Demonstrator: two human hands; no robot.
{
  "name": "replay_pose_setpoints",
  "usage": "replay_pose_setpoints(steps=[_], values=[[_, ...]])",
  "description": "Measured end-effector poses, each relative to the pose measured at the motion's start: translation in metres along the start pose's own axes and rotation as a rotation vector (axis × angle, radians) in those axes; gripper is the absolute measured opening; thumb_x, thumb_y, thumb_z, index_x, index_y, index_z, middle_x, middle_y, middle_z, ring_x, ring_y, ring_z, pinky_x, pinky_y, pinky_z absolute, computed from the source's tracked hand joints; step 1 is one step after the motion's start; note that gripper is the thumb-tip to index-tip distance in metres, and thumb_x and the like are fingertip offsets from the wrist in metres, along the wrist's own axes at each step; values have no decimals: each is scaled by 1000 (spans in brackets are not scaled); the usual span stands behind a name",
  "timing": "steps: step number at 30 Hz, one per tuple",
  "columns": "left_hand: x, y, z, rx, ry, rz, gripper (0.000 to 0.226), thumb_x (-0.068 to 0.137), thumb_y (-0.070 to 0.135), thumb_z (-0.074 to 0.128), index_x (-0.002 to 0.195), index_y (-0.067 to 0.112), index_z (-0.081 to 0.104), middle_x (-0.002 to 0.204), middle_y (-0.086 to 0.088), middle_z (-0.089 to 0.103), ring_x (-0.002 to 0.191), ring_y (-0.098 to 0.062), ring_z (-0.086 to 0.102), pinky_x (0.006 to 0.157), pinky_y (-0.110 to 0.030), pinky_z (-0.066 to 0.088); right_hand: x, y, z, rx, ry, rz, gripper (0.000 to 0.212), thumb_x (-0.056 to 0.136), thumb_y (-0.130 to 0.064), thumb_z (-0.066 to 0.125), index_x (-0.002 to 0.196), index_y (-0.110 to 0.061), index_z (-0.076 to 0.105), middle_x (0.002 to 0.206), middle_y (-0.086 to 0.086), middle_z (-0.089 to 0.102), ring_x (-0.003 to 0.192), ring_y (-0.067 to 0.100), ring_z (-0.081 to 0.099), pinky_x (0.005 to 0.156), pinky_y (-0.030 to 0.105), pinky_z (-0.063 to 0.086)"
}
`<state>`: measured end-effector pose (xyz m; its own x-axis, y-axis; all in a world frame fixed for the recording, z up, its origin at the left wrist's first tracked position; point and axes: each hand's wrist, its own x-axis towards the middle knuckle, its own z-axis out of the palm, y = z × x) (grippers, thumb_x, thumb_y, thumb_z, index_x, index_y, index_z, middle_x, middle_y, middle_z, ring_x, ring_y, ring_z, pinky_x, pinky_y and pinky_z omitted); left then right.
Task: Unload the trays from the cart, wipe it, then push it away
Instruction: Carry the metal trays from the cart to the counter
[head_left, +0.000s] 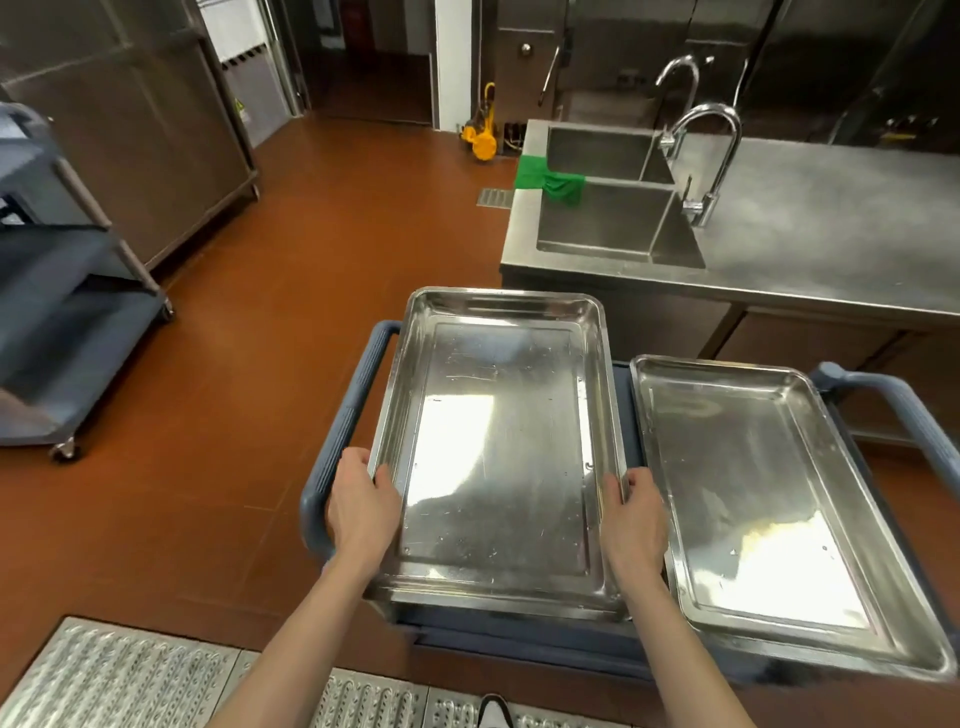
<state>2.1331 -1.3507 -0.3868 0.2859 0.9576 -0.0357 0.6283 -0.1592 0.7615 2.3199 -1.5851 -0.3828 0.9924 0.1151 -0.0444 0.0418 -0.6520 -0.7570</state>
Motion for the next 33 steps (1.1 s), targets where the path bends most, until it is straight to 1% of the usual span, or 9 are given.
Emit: replay_pose_setpoints(steps=[4, 9, 15, 18, 20, 22, 27, 30, 33], values=[[-9, -1, -36, -30, 67, -7, 9, 106, 17, 57, 104, 23, 51, 85, 13, 57, 71, -3, 54, 53, -24, 33, -13, -26, -8, 26, -29, -59, 24, 105, -31, 56, 86, -18, 51, 74, 4, 57, 60, 19, 48, 53, 33, 37], [-13, -11, -82, -40, 168, -52, 12, 106, 18, 59, 103, 26, 50, 87, 18, 55, 75, -1, 54, 56, -23, 34, -29, -63, -1, 41, -113, -126, 17, 104, -33, 58, 98, -17, 59, 82, 1, 64, 72, 18, 59, 55, 31, 38], [-19, -30, -133, -56, 307, -181, 14, 102, 21, 64, 105, 26, 52, 93, 9, 63, 79, -14, 65, 61, -31, 48, -44, -114, 27, 75, -266, -239, 20, 105, -36, 57, 98, -17, 60, 84, -1, 64, 73, 13, 58, 54, 28, 37], [-27, -40, -159, -90, 416, -264, 15, 100, 31, 66, 105, 25, 54, 91, 8, 63, 78, -15, 65, 59, -32, 49, -55, -142, 49, 137, -384, -286, 29, 104, -45, 52, 94, -19, 60, 83, -2, 63, 73, 15, 58, 57, 31, 41], [-37, -48, -177, -98, 497, -320, 15, 100, 34, 65, 106, 24, 55, 89, 6, 64, 72, -14, 63, 55, -29, 43, -65, -158, 65, 165, -461, -318, 30, 104, -47, 48, 93, -22, 61, 83, -3, 64, 75, 14, 60, 58, 31, 42], [-50, -58, -193, -115, 578, -375, 16, 100, 33, 64, 108, 22, 56, 88, 4, 64, 68, -12, 59, 53, -27, 38, -77, -174, 82, 177, -529, -370, 30, 105, -46, 46, 93, -24, 62, 84, -3, 66, 76, 14, 61, 58, 31, 42], [-100, -88, -237, -166, 805, -519, 14, 98, 26, 63, 109, 18, 59, 84, 9, 58, 69, -8, 52, 58, -29, 36, -124, -205, 121, 162, -716, -540, 35, 106, -42, 43, 89, -17, 62, 80, 1, 65, 77, 20, 60, 65, 37, 42], [-140, -104, -261, -166, 958, -585, 11, 96, 23, 64, 105, 19, 62, 84, 11, 62, 71, -2, 53, 57, -24, 33, -162, -217, 140, 156, -841, -625, 33, 107, -39, 43, 94, -17, 63, 81, 1, 66, 77, 19, 60, 65, 35, 42], [-181, -121, -279, -146, 1068, -659, 13, 95, 27, 65, 102, 17, 62, 87, 2, 66, 75, -12, 57, 62, -30, 35, -204, -223, 151, 138, -951, -700, 31, 107, -39, 43, 92, -20, 62, 80, 1, 67, 72, 15, 59, 58, 30, 38]])
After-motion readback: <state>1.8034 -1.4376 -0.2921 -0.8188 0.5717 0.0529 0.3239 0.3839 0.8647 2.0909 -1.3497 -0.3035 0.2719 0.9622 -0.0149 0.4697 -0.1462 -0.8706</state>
